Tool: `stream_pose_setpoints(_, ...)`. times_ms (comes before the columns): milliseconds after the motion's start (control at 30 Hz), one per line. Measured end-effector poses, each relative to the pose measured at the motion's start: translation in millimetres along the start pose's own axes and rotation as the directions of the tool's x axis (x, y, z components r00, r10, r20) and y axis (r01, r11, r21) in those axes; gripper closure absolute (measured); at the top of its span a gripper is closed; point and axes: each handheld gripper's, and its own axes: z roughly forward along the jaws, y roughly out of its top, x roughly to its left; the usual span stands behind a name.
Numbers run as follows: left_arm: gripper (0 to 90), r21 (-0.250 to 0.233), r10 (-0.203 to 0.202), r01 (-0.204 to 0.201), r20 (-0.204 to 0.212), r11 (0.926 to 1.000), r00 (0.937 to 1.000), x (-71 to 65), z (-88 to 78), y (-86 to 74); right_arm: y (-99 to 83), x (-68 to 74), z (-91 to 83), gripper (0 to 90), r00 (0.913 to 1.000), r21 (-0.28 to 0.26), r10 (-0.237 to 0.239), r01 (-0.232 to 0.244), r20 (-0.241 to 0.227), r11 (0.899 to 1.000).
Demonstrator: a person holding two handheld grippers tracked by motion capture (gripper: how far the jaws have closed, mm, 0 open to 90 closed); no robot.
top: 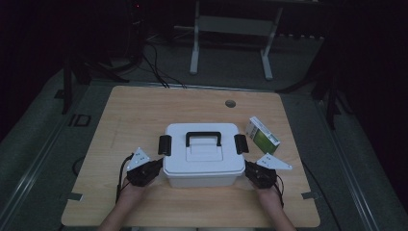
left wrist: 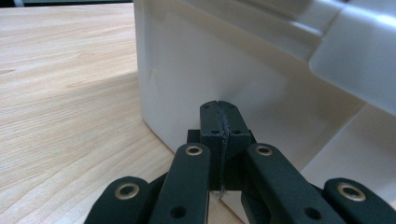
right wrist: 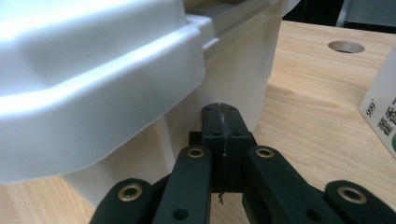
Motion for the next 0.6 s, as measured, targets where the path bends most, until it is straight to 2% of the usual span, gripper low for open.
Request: stream_pose_setpoints(600,89.9,0.021,0.023,-0.025,0.058,0.9995,0.9980,-23.1,-0.2,-2.2,-13.9,0.2,-30.9,90.0,0.9991,-0.006,0.042,-0.042,0.004,0.999)
